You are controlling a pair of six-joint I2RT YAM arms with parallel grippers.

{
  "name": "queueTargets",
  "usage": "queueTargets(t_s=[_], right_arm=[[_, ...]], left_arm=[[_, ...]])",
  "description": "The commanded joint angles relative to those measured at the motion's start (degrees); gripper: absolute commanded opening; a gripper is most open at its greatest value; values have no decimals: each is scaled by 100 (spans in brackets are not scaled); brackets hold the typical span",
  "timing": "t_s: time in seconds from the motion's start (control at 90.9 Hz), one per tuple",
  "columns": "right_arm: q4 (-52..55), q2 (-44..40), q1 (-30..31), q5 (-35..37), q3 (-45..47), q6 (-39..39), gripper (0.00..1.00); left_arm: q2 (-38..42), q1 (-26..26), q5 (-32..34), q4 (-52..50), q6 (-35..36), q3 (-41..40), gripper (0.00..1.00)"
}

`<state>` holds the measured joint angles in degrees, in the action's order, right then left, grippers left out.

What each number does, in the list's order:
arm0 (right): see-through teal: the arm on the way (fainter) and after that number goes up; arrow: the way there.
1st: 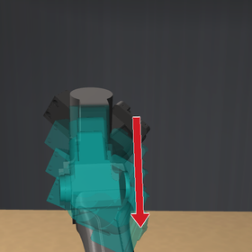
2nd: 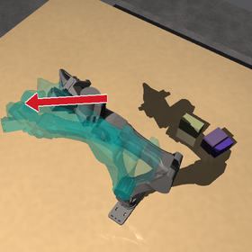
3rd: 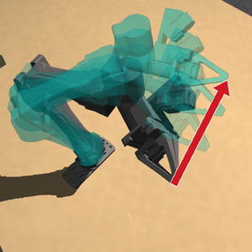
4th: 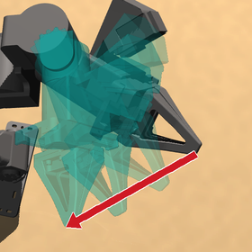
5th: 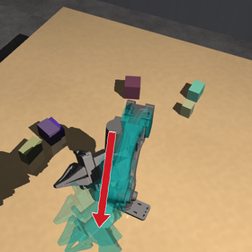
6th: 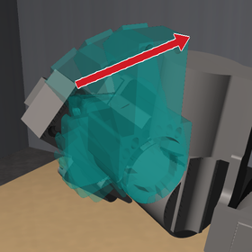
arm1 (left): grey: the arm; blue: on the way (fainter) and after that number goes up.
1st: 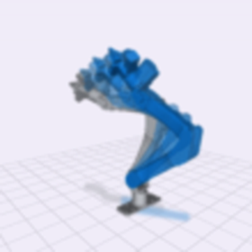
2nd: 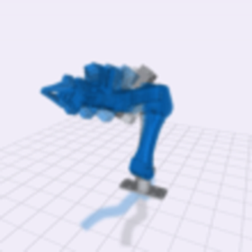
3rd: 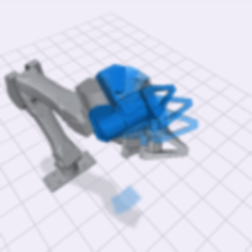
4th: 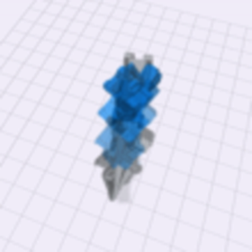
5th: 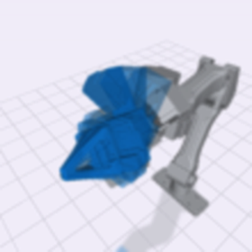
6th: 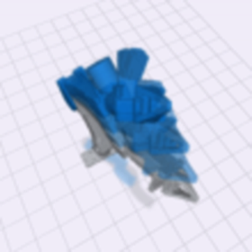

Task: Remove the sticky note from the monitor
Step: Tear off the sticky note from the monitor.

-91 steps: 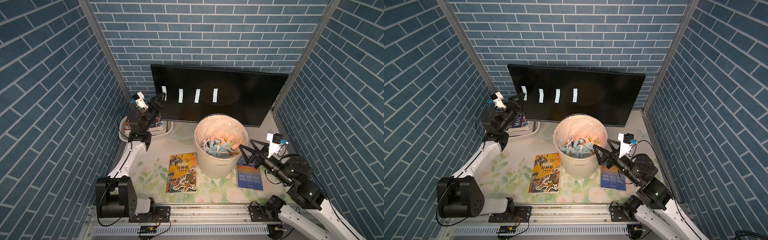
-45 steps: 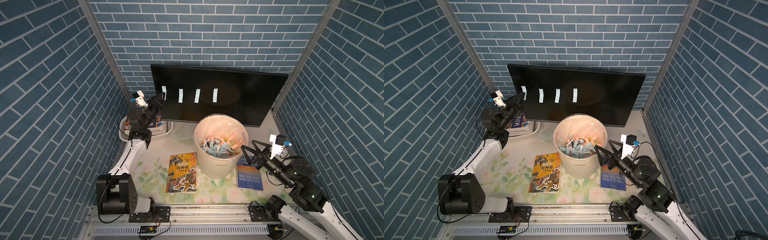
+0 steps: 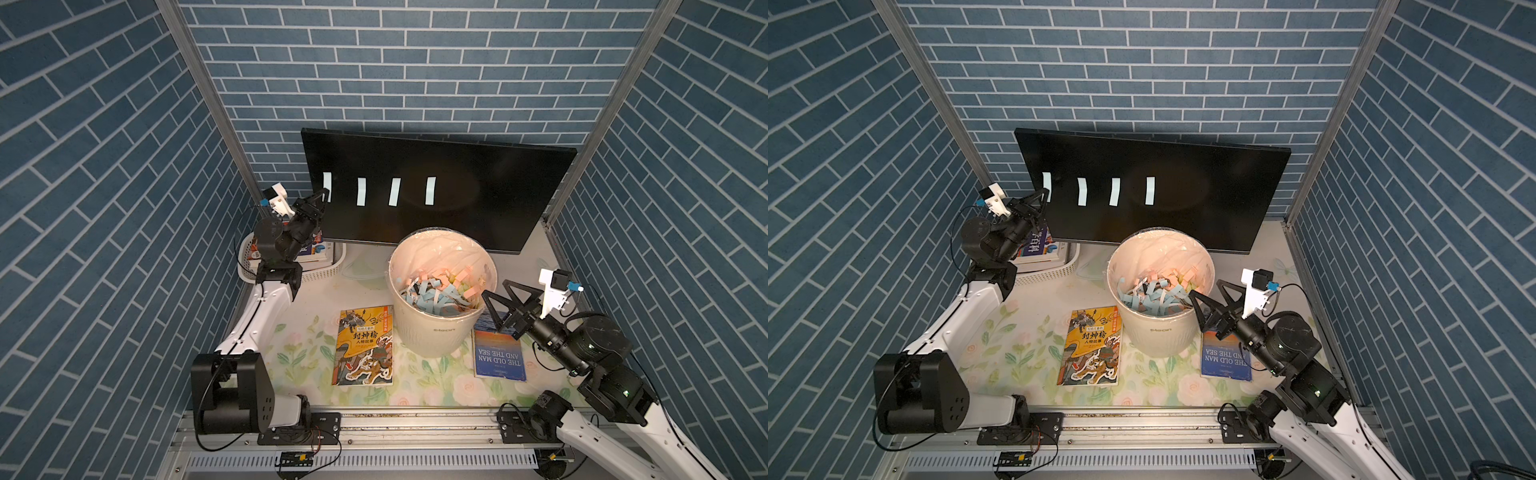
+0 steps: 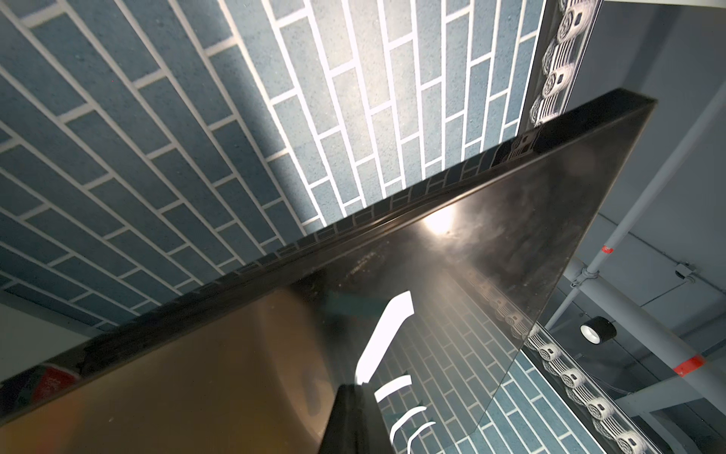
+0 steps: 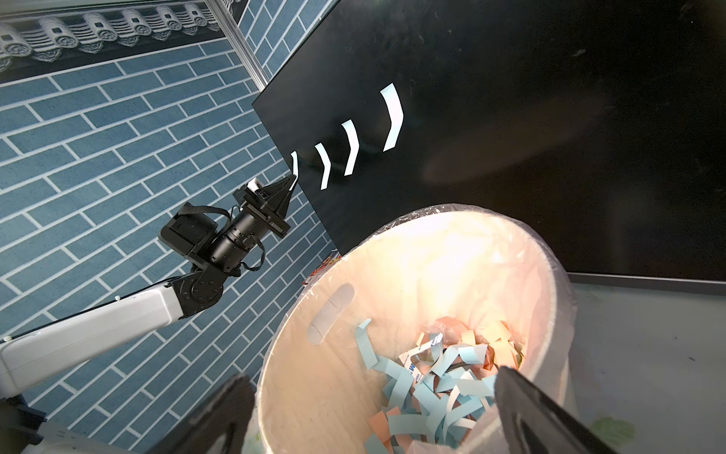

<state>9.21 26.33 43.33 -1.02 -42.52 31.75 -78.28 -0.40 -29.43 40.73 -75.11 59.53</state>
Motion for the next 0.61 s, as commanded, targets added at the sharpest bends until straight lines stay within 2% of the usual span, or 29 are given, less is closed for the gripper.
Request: queueTargets(t_s=[0.0,0.352,0.594], right_arm=[[-16,-66,-10,69,59,139,100],[-26,-24,-16,67,8,159,100],[-36,85,-11,44,-40,156,100]], left_arm=[[263,-30,-54,179,58,-182,0],[1018,58,-59,389,-25,-794,0],[1707,502,115,238,216,-1148,0]])
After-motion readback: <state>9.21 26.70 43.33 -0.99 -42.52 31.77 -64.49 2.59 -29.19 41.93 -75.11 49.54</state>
